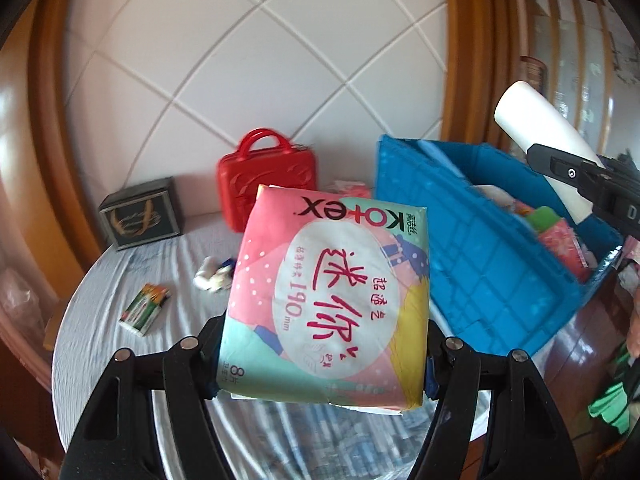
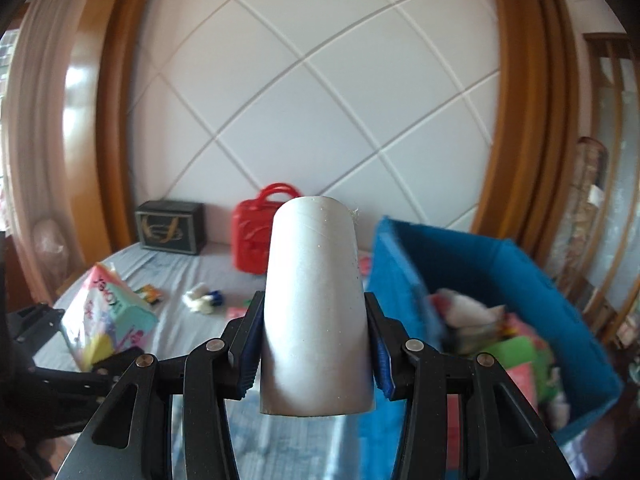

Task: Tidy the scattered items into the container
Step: 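Lift the Kotex pack and paper roll and carry both over the blue crate, then open the right tool dropping the paper roll while the left tool lowers the Kotex pack into the crate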

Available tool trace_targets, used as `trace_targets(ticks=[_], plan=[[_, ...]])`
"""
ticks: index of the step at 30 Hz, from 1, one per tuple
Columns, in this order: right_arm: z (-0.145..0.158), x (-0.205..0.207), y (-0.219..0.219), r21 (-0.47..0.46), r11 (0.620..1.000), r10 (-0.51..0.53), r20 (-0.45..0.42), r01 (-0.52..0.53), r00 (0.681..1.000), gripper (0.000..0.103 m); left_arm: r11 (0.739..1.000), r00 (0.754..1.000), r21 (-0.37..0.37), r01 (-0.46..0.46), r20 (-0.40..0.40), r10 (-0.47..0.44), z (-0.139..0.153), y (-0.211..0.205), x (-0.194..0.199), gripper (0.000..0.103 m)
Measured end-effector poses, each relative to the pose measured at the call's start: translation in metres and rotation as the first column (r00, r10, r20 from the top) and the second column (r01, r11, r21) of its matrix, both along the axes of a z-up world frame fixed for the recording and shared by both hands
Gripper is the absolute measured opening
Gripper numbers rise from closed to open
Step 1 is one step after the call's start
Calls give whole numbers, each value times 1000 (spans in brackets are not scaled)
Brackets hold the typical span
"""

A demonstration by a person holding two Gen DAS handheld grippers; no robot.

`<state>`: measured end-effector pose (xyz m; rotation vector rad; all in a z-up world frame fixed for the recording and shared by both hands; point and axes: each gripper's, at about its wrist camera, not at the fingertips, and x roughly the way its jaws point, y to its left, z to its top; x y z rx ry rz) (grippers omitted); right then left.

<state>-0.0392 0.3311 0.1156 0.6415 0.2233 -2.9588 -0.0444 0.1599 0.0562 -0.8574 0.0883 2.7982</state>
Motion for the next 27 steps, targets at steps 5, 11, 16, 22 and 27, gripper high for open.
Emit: trace_targets(ticks=[5,11,16,22,27], plan=[[15,-10,100,25,998,-60,1,60,998,45,990,994,87,109,15,-111,29,85,-15,69],[20,-46,221,31,998,-65,54,63,996,45,992,992,28,126,5,-126,57,213,-46,69],[1,-111,283,-10,999,-30,177,32,984,45,995,990,8,98,97,-98,66,291,-93,69],[-46,-170,316,-94,995,1,341,33,940,45,992,966,-107,62,256,-32,21,350,-154,69],[-93,-205,332,-132,990,16,492,57,870,45,980,946,-189,59,324,5,-21,369,-182,69]])
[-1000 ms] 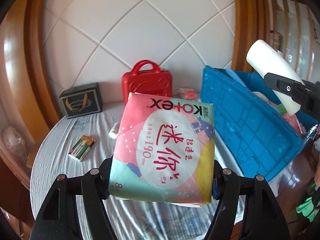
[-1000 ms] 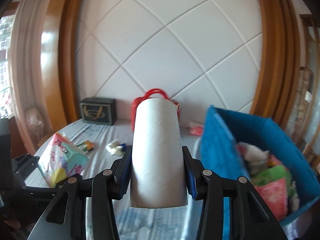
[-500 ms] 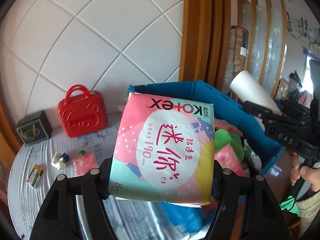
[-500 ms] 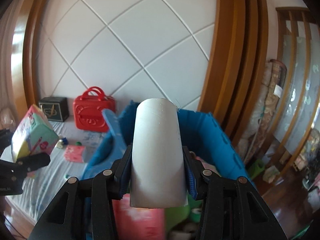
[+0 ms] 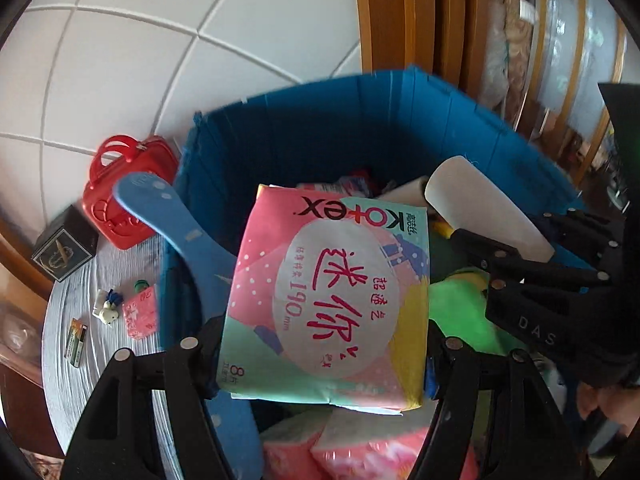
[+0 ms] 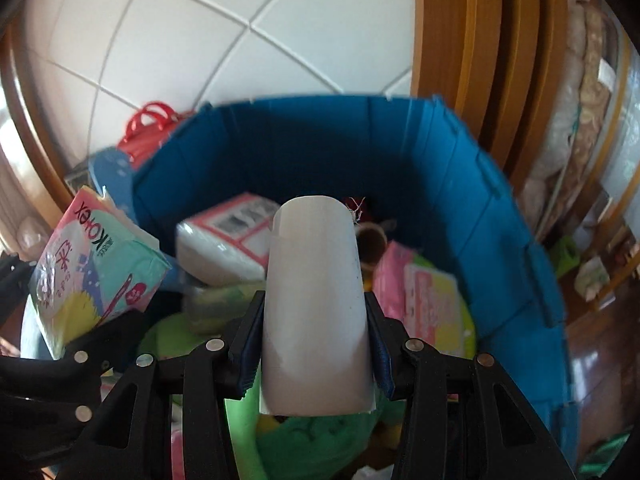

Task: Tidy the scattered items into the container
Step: 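Open the right tool dropping the paper roll while the left tool lowers the Kotex pack into the crate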

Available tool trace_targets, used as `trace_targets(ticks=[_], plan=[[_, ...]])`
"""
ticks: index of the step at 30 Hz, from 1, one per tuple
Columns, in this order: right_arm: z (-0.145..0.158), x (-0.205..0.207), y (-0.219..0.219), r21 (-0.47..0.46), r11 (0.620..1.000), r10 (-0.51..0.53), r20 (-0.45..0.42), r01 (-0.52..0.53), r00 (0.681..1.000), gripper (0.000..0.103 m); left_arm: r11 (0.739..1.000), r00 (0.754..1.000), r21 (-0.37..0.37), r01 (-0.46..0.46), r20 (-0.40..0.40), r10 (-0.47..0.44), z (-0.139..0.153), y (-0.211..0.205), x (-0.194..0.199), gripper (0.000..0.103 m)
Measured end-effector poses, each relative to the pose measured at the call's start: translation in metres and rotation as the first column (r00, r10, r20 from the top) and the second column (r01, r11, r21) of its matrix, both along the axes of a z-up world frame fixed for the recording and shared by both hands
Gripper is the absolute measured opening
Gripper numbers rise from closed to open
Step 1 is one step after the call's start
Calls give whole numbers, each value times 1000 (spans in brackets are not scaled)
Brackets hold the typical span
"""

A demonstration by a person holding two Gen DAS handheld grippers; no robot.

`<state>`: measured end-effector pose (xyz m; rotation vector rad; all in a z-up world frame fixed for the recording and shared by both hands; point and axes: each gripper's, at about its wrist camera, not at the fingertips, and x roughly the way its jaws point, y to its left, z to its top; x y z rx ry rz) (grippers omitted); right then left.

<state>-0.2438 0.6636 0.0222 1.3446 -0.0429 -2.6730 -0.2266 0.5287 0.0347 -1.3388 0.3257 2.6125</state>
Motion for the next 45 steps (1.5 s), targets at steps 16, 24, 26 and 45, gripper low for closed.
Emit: trace_targets(ticks=[16,24,26,45], plan=[[-47,-30,4,-1,1000,-12,158,13,987,52,1000,993,-18,-22,119,24,-46,4,-17,71],[-41,-22,9,-111,994,19,172,0,985,96,1000,993,28,-10,115,6,-42,-1,-14,71],[-35,-15,7,-113,994,31,172,-12,985,102,999,993,46,-6,118,1,-40,-3,-15,71],[13,99,26,-39,995,-91,-127,87,988,103,995,999,97,-16,-43,20,-2,-22,37,73]])
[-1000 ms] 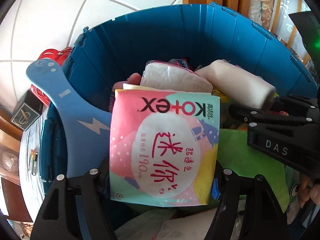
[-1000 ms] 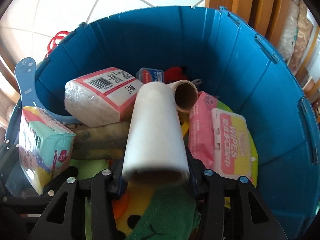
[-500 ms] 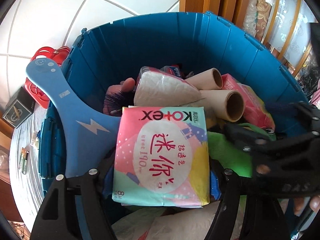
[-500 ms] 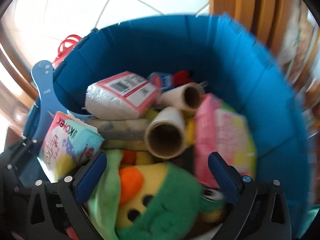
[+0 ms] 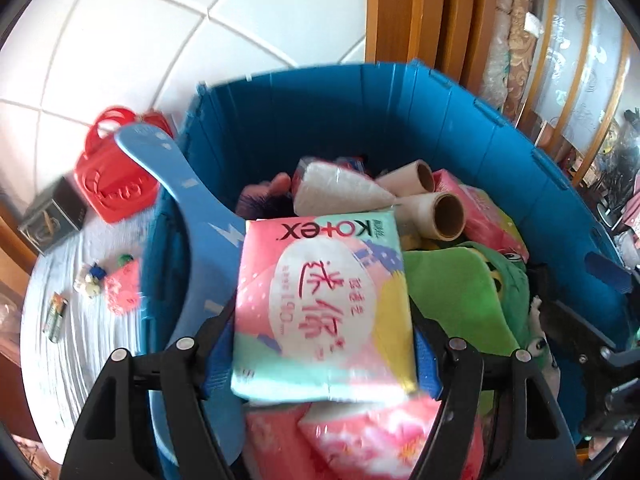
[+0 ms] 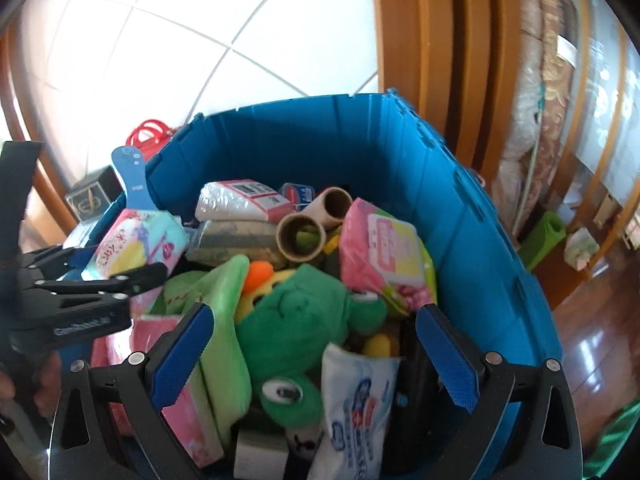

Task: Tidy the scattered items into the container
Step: 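Open the right tool dropping the paper roll while the left tool lowers the Kotex pack into the crate, then open the left tool releasing the Kotex pack, then withdraw both tools over the table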

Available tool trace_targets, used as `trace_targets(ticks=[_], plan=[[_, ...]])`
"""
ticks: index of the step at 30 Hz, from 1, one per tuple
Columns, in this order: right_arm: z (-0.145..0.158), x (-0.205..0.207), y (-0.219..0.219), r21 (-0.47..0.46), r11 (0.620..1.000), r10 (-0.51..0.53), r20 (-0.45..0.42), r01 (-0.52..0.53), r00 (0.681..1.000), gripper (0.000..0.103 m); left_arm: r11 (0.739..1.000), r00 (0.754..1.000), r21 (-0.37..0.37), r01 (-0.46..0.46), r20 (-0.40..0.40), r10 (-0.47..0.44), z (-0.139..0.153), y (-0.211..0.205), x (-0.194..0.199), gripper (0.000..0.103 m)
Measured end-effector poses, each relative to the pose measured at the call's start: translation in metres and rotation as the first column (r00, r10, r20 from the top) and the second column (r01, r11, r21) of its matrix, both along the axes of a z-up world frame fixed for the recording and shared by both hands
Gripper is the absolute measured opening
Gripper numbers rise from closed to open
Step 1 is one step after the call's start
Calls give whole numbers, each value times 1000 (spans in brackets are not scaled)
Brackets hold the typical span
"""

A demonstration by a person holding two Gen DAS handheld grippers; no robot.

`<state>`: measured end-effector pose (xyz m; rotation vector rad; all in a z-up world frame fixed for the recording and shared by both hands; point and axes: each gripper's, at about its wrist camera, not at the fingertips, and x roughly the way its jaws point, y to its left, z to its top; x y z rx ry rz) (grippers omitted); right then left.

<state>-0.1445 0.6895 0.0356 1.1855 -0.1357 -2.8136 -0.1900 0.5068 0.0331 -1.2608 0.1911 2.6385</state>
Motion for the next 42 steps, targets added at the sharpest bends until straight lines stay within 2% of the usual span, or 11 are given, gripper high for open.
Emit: trace_targets(ticks=[5,7,11,17,25,35,38,42], plan=[[-9,16,0,-52,999,-8,-11,7,1000,103,1000,998,15,-23,-62,24,17,1,4,73],[-15,18,-1,-64,998,-5,-6,5,1000,103,999,996,0,-47,-75,47,22,2,5,73],[-19,26,-1,-50,999,-3,-7,3,1000,103,999,996,-28,-26,-86,23,21,5,21,73],[-18,40,-1,-52,999,-9,-30,8,1000,103,998,992,43,-42,-113,47,19,-15,62,73],[-6,64,-18,-38,999,23,-82,-26,996,103,992,983,97,-83,-155,97,20,-40,102,73],[5,77,-62,-37,994,98,-105,-103,990,103,965,964,174,-198,-146,224,16,-105,132,73],[11,81,-85,-24,992,117,-118,-121,986,103,957,959,199,-210,-149,242,14,-130,140,73],[21,89,-123,-25,990,134,-146,-139,980,103,951,947,196,-241,-168,274,15,-176,152,73]])
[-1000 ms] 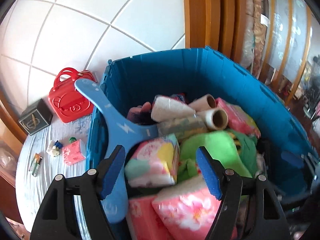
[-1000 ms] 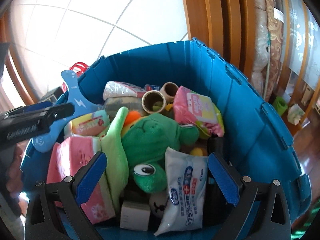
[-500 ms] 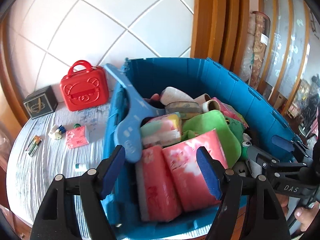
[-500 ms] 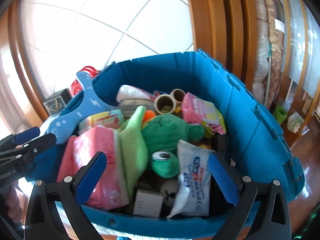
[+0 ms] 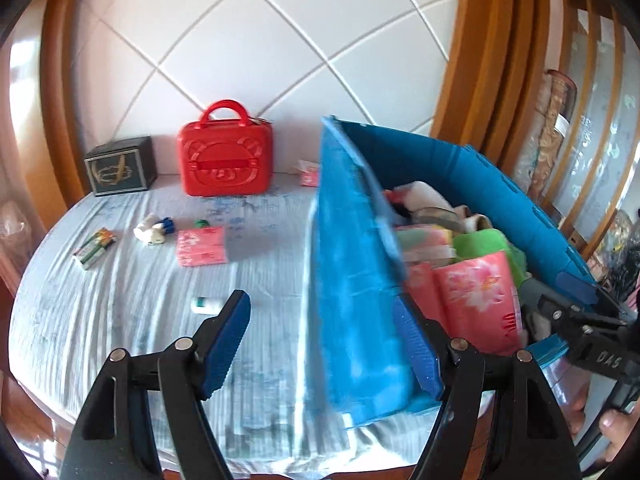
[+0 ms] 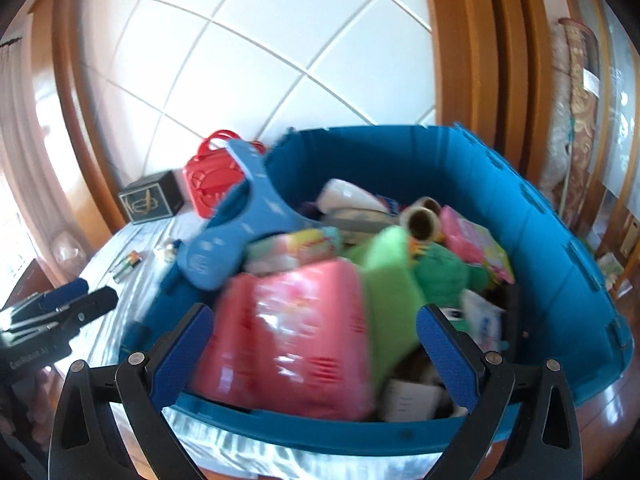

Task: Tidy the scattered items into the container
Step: 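Open the left tool releasing the Kotex pack, then withdraw both tools over the table, then close the right tool around the white pill bottle with green label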

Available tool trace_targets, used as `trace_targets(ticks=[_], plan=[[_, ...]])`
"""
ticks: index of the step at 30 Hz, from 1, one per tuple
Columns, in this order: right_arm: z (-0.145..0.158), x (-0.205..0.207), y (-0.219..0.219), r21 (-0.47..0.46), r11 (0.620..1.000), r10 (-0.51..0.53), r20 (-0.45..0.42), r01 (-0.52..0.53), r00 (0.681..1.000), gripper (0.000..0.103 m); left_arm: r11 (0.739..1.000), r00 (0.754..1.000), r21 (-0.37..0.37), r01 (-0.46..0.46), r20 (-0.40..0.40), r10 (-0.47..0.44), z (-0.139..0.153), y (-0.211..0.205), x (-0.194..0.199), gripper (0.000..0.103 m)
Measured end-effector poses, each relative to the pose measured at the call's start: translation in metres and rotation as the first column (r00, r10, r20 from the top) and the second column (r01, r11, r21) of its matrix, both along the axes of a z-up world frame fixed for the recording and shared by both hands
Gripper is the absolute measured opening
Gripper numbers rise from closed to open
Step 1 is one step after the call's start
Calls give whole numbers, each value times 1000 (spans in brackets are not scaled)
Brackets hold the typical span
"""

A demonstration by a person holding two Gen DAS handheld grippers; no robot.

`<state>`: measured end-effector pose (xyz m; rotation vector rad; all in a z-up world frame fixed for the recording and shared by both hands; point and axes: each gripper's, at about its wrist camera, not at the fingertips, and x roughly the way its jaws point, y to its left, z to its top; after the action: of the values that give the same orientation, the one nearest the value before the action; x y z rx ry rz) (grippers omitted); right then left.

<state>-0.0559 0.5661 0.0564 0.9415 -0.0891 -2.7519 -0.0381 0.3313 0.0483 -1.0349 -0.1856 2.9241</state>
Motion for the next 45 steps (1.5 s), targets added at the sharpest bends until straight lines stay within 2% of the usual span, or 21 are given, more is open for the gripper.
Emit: trace_targets(ticks=[6,13,18,22,27,35,37,42,45], plan=[[10,12,-77,3,999,48,-37,-48,998,103,995,996,-36,-91,-21,90,-3,-80,18,73],[7,27,-177,9,995,98,-66,-98,993,103,985,986,-45,-166,16,167,-23,-186,35,73],[-12,28,-235,11,991,132,-27,-132,991,103,978,977,-44,-202,61,205,-41,-245,42,73],[-36,18,-271,30,988,153,43,-154,987,103,972,966,-19,-236,103,237,-63,-283,41,73],[-78,-2,-301,62,981,173,134,-183,976,103,959,950,6,-282,144,278,-94,-314,26,73],[-160,-68,-317,70,981,152,287,-179,946,103,950,926,-52,-309,213,313,-145,-339,-17,73],[-173,-84,-319,61,980,160,309,-188,938,103,946,917,-70,-315,236,323,-159,-344,-31,73],[-201,-118,-332,76,978,156,356,-195,921,103,947,898,-45,-317,307,315,-188,-357,-57,73],[-215,-129,-341,70,977,161,389,-204,907,103,954,897,-37,-297,332,292,-198,-367,-70,73]])
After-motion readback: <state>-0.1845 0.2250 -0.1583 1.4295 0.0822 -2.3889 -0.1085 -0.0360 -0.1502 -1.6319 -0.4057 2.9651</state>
